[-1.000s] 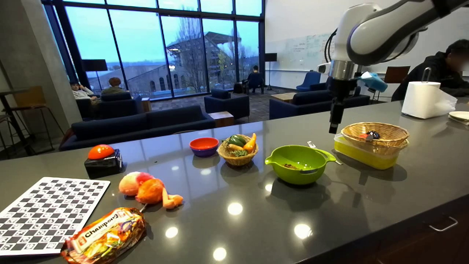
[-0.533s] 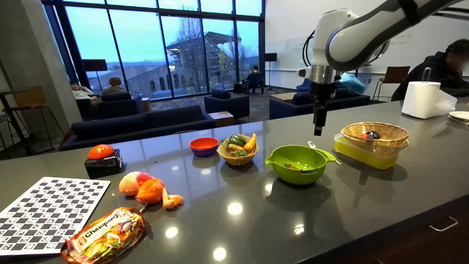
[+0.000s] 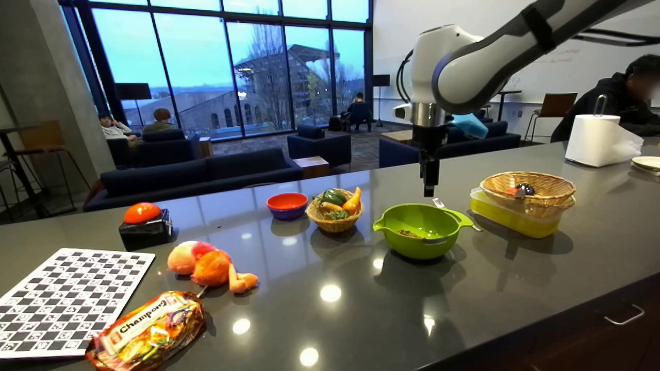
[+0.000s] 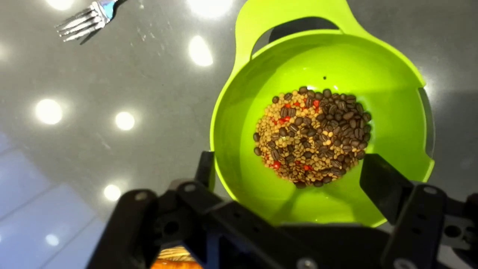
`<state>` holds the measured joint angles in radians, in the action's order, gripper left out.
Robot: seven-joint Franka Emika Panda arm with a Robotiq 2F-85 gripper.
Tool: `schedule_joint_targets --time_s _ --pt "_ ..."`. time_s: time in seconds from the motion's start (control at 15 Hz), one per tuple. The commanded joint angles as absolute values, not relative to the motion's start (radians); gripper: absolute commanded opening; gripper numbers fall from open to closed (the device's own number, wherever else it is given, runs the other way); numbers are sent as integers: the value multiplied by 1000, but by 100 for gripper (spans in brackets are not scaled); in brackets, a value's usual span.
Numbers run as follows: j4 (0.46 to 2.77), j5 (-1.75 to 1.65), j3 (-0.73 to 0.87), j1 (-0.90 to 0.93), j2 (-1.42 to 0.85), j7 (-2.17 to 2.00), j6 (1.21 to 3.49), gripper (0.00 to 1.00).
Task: Move the carrot to the basket on the right
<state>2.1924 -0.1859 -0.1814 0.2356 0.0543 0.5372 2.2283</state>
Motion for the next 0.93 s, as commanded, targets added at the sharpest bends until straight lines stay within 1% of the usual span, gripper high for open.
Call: schedule_joint_targets --time_s 0.0,0.87 --pt "2107 -252 -207 237 -9 500 2190 100" --pt "1987 -247 -270 266 -43 529 2134 100"
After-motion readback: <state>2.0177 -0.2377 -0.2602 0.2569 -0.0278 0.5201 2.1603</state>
